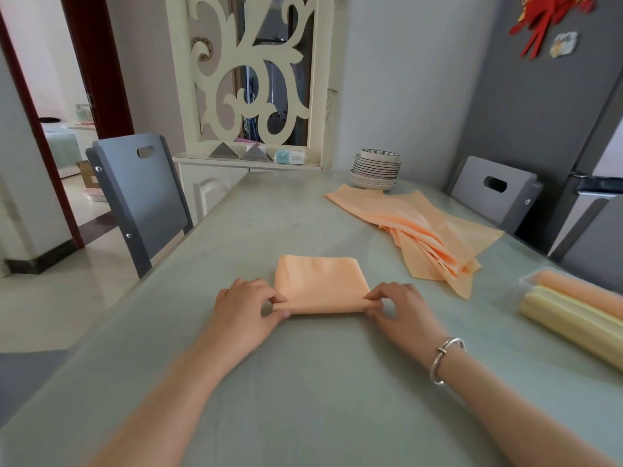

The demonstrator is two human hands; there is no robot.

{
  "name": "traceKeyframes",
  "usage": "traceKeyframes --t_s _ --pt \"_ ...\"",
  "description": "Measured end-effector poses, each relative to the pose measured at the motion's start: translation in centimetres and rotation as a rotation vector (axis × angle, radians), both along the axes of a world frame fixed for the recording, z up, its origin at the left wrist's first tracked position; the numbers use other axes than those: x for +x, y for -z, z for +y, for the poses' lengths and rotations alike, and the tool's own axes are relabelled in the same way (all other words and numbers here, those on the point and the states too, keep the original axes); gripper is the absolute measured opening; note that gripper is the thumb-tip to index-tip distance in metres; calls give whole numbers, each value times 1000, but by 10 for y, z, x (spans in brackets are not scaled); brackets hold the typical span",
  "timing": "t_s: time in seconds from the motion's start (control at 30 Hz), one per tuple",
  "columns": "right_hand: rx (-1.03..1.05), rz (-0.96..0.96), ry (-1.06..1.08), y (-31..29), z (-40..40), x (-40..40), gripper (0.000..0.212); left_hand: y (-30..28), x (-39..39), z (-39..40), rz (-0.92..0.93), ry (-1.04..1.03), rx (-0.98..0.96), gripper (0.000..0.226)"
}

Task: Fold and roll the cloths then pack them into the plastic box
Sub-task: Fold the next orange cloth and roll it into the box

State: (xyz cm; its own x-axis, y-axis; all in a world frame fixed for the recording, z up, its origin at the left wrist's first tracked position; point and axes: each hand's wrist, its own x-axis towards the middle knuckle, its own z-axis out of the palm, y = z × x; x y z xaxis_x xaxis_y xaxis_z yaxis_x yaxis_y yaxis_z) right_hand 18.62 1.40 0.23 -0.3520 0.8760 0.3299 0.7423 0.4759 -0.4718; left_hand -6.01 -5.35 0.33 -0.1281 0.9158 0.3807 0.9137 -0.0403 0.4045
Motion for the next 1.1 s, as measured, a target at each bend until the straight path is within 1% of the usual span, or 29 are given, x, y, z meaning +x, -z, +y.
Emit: traceKeyframes --t_s 0.03,0.13,0.2,0.27,0.37,0.43,0.47,0.53,0.63,0.67,0.7,0.77,0.87,0.93,1.03,1.1 --pt "-44 42 16 0 0 2 9 0 -1 0 -104 -13 -5 13" --pt "-196 156 37 1 -1 5 9 1 -4 0 -438 -30 -92 23" --pt "-210 136 64 2 -1 5 12 2 -3 0 -542 -34 -122 23" --pt "-156 95 81 2 -3 2 15 3 -1 2 -567 -56 -124 21" --pt "-109 87 92 2 -3 -3 15 7 1 7 -530 -135 -118 21" --pt "-85 18 125 0 -5 -6 17 9 2 7 -470 -169 -85 25" --pt "-34 -59 145 -1 -6 -8 18 9 3 7 -405 -173 -61 27" --pt "109 -168 154 0 -6 -9 23 7 6 6 -209 -165 18 26" --pt "282 -232 44 3 -4 -13 21 4 13 7 22 -62 161 12" --pt "310 -276 0 3 -4 -15 22 4 14 8 69 -26 184 9" --pt "337 -300 -29 4 -5 -15 25 3 16 9 100 0 190 11" --pt "354 -320 -72 7 -6 -11 29 2 16 8 124 37 163 17" --pt "264 -300 -100 6 -9 -6 33 0 12 3 92 65 145 12" --pt "197 -226 -113 4 -8 -4 33 1 8 0 45 75 110 13" --pt "111 -88 -82 3 -5 -7 24 1 8 -2 72 63 48 20" --pt "60 -12 -65 0 -5 -6 18 -1 10 -2 39 24 58 17"
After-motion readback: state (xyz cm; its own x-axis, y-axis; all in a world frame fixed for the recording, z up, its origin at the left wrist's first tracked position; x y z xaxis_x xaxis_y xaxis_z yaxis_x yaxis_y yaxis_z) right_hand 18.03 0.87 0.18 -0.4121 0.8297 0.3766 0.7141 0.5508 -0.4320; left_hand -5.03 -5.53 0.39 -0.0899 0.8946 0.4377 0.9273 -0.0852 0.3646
